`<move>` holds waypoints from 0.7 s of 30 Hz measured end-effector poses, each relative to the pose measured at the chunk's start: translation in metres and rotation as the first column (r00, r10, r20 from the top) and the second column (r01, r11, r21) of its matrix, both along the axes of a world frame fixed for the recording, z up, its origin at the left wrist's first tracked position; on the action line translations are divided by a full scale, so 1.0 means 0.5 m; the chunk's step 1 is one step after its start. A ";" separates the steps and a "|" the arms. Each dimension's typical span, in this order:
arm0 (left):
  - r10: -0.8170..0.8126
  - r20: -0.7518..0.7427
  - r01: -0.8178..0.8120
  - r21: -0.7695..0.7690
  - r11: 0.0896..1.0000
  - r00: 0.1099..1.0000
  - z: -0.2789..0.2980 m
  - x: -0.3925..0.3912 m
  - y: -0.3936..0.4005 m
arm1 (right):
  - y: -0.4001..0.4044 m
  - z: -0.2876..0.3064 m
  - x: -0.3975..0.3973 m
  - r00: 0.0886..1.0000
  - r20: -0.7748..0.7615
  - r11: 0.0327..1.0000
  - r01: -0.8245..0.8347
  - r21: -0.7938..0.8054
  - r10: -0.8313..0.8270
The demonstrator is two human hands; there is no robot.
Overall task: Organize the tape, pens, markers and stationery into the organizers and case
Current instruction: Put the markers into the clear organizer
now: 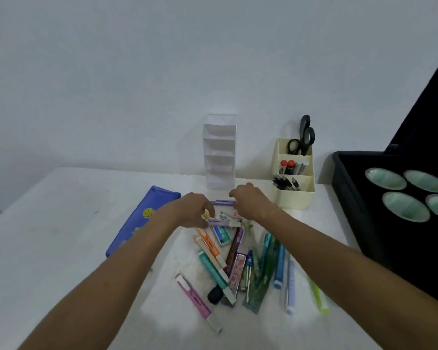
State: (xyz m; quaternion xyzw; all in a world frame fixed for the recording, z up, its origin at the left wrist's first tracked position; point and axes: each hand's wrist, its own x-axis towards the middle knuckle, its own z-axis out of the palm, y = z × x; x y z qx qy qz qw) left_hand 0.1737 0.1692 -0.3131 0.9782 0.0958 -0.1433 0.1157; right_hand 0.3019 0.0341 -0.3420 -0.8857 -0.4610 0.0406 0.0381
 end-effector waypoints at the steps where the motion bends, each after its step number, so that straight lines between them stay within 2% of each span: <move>1: -0.007 0.000 0.007 -0.010 1.000 1.000 -0.003 0.000 -0.001 | 0.002 -0.004 0.000 1.000 0.030 0.999 0.009 -0.031 -0.008; 9: -0.048 0.112 0.054 -0.049 0.997 0.993 -0.026 0.008 -0.024 | 0.005 -0.018 0.009 0.999 -0.005 0.999 0.031 -0.029 -0.032; 13: 0.034 0.216 -0.023 -0.051 0.998 0.976 0.004 0.003 -0.023 | -0.005 0.001 0.002 0.998 -0.069 0.997 0.016 0.078 -0.010; 18: 0.259 0.396 -0.171 -0.244 0.955 0.881 0.077 -0.002 0.009 | -0.031 0.090 -0.007 0.991 -0.132 0.970 0.034 0.242 -0.002; 21: 0.343 0.553 -0.148 -0.365 0.919 0.759 0.139 0.002 0.014 | -0.050 0.164 -0.016 0.991 -0.130 0.884 0.025 0.466 0.041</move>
